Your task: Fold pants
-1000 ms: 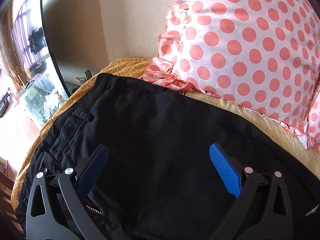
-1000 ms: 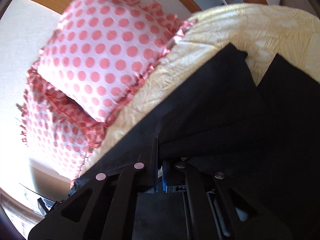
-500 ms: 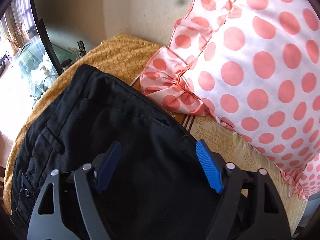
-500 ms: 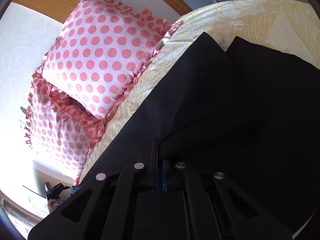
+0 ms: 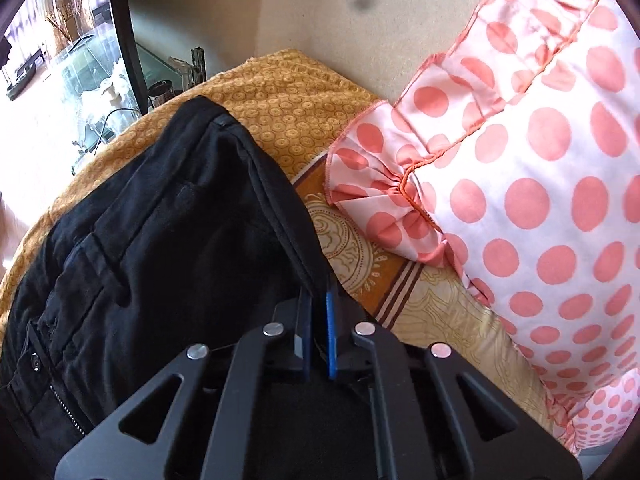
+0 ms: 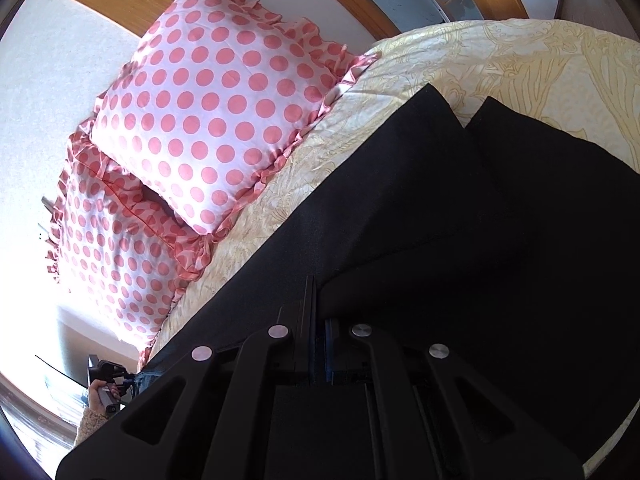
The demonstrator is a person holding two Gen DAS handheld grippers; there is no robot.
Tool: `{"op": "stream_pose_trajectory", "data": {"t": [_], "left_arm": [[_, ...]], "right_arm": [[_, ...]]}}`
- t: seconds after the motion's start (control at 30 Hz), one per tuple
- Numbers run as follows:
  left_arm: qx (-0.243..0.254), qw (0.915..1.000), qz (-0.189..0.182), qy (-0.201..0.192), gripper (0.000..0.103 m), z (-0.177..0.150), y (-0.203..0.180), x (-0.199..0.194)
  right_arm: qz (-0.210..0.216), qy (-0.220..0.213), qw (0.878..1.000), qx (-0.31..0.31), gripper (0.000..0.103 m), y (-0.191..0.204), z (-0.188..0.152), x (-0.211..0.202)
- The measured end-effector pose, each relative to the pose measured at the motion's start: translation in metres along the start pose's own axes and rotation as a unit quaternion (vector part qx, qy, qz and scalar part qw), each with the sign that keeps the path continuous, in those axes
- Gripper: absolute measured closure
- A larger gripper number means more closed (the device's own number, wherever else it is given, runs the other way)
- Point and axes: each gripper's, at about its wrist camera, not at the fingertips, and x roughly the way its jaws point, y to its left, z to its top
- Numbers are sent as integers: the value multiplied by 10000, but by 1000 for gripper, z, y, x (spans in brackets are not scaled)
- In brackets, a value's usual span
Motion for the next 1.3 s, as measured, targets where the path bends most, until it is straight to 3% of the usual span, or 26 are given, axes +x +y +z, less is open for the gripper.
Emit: {"op": "stream_pose_trajectory", "data": {"t": [0.07,0.23,0.4,0.53,0.7,0.8,0.87,1.07,1.2,1.27,1.3], "left_arm": [[106,9997,-152,-178,99,-8,9,-21],[202,9933,-946,-630,99,-47,61,-103],[321,9840,-1324,-1149,99,-103,118,-184],[244,9788,-1470,-1404,99,-150,163,-217],[-152,9803,-1378,-1407,99,-213,221,-208],[-397,9852,-1316,-1026,98,-240,249,-174],[-628,9848,-1346,-897,88,-252,267,-160],[-1071,9737,-1704,-1064,50,-235,285,-160],[-1514,9648,-1915,-974,50,-215,296,-153],[-1711,9624,-1935,-835,53,-204,302,-141],[-1776,9617,-1931,-788,60,-202,306,-139]], "right_arm": [[63,-45,10000,-58,100,2,3,-3],[247,-223,9992,-207,100,11,11,-16],[434,-513,9972,-328,100,22,21,-40],[556,-752,9949,-378,100,26,24,-66],[442,-896,9938,-487,100,21,14,-95],[197,-744,9962,-396,100,5,1,-93],[114,-590,9980,-215,100,-8,-5,-84],[110,-441,9988,-182,100,-12,-17,-82],[115,-415,9989,-190,100,-10,-18,-84],[115,-392,9990,-172,100,-12,-19,-83],[114,-378,9991,-164,100,-12,-19,-82]]}}
